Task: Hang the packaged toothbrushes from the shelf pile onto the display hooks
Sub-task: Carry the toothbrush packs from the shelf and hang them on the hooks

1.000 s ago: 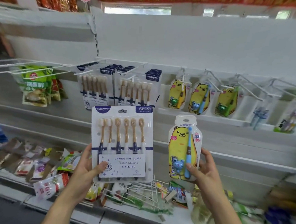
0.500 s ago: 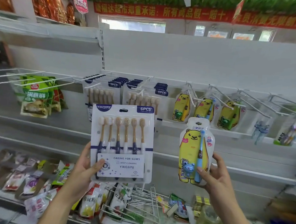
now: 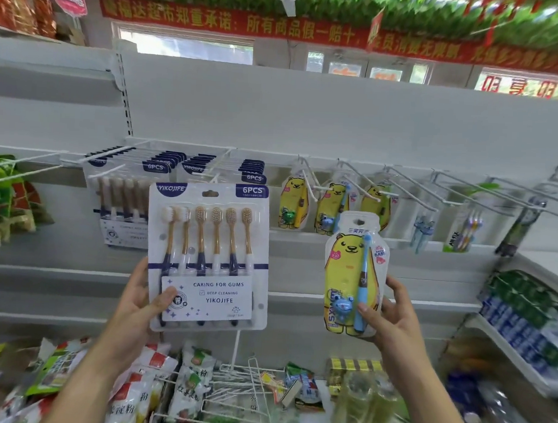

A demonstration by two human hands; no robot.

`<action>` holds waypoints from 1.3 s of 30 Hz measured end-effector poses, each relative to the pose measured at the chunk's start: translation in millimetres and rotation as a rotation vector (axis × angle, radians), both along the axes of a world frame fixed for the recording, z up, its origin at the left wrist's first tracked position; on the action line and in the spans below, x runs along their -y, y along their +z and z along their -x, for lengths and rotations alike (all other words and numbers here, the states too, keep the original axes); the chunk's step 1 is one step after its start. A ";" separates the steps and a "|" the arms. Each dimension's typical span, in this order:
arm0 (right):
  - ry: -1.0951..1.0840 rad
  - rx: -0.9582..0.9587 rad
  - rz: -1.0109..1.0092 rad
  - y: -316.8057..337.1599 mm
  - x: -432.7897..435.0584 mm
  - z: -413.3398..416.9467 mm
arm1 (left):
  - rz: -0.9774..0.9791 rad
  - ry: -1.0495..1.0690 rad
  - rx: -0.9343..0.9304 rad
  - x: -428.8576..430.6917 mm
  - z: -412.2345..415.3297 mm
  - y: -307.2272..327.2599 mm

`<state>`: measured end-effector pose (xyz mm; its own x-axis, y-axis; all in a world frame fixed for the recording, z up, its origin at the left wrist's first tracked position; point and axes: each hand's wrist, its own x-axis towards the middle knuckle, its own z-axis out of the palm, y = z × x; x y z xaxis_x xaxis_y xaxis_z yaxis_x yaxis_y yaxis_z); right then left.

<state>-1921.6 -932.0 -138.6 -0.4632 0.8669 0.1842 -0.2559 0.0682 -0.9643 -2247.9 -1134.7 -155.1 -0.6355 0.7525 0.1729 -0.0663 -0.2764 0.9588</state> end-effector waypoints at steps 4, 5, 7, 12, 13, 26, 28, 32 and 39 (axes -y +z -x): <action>-0.036 0.008 -0.011 2.7 -5.5 -3.7 | 0.002 -0.031 -0.032 -6.5 7.3 1.3; -0.043 0.010 -0.015 3.3 -7.7 -4.4 | 0.013 -0.040 -0.052 -9.3 7.9 1.8; -0.053 0.002 -0.018 5.5 -11.9 -4.0 | 0.016 -0.015 -0.072 -16.1 7.5 3.2; -0.066 -0.013 -0.023 8.8 -21.0 2.6 | 0.019 0.035 -0.061 -25.9 10.9 5.0; -0.070 -0.011 -0.023 8.8 -22.9 3.7 | 0.015 0.036 -0.055 -27.1 14.5 3.6; -0.149 -0.031 -0.014 12.9 -51.8 5.8 | 0.002 0.078 -0.081 -56.8 28.4 -5.0; -0.153 -0.024 -0.007 13.0 -54.9 5.6 | 0.001 0.091 -0.070 -61.4 29.0 -5.7; -0.169 -0.027 -0.013 13.6 -56.8 5.2 | -0.014 0.087 -0.052 -67.0 29.7 -4.4; -0.199 -0.028 0.012 11.1 -69.0 8.7 | -0.011 0.080 -0.071 -75.8 40.2 -6.2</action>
